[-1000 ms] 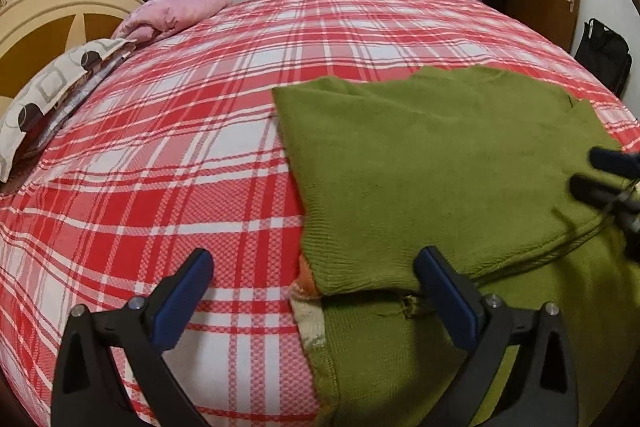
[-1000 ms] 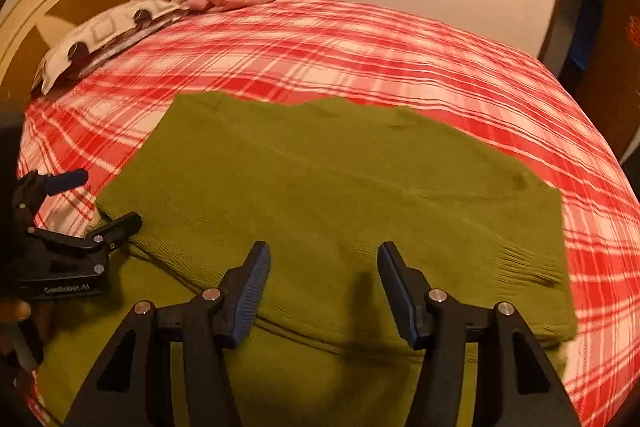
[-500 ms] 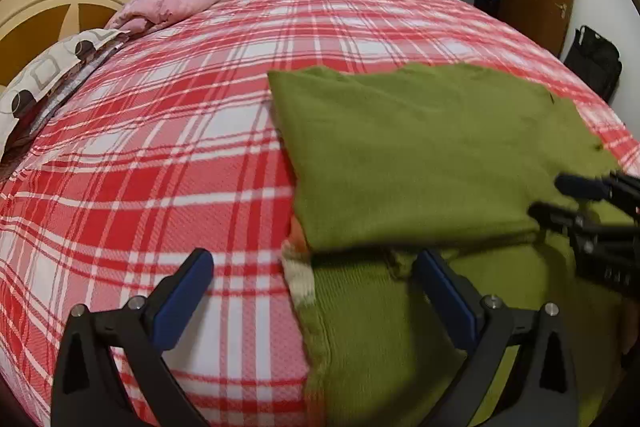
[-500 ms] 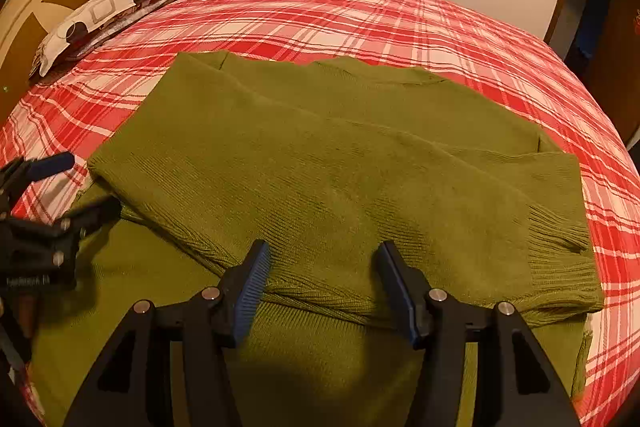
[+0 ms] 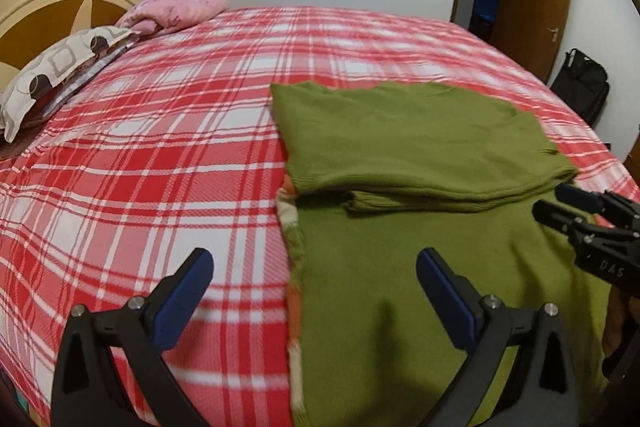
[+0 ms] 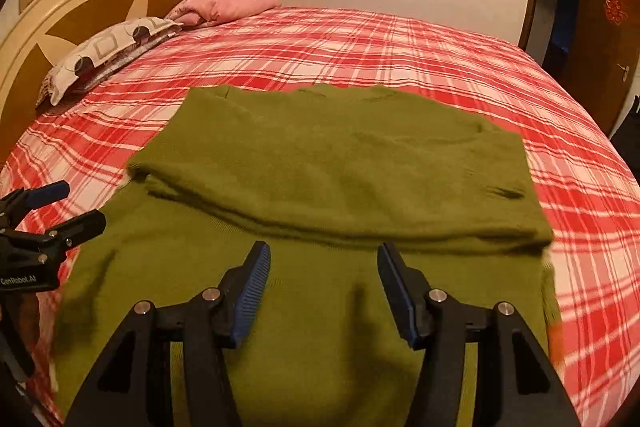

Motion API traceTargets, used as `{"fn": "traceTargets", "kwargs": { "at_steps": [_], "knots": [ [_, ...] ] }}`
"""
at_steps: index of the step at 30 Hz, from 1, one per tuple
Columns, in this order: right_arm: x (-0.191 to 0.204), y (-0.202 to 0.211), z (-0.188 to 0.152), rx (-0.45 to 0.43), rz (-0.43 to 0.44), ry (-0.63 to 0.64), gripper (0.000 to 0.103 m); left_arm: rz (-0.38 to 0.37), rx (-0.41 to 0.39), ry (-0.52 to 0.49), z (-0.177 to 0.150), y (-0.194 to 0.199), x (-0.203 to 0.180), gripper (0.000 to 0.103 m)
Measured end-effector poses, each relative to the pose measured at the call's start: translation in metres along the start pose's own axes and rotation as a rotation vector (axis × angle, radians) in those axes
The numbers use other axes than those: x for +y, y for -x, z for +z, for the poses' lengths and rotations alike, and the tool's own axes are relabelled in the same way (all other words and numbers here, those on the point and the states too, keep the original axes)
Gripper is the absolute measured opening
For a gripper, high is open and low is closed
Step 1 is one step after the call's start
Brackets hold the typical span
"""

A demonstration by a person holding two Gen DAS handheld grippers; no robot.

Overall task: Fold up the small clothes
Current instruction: 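Move both open tools over the green sweater toward its ribbed hem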

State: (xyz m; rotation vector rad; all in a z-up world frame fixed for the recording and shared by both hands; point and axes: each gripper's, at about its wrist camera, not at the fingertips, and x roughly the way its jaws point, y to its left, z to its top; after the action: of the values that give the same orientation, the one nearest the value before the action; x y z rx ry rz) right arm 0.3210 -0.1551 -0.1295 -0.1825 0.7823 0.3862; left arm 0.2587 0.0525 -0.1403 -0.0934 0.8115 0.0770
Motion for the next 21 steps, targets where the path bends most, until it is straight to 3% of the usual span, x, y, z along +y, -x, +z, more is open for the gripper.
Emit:
{"fn": "traceTargets", "kwargs": {
  "at_steps": [9,21],
  "knots": [
    [-0.002,0.044,-0.043,-0.005,0.007,-0.03,0.057,-0.071,-0.008,-0.021,-0.029,0.04,-0.015,0.103],
    [-0.017,0.08,-0.091,0.011,-0.01,-0.102,0.057,-0.106,0.064,-0.064,-0.078,0.072,-0.033,0.103]
  ]
}}
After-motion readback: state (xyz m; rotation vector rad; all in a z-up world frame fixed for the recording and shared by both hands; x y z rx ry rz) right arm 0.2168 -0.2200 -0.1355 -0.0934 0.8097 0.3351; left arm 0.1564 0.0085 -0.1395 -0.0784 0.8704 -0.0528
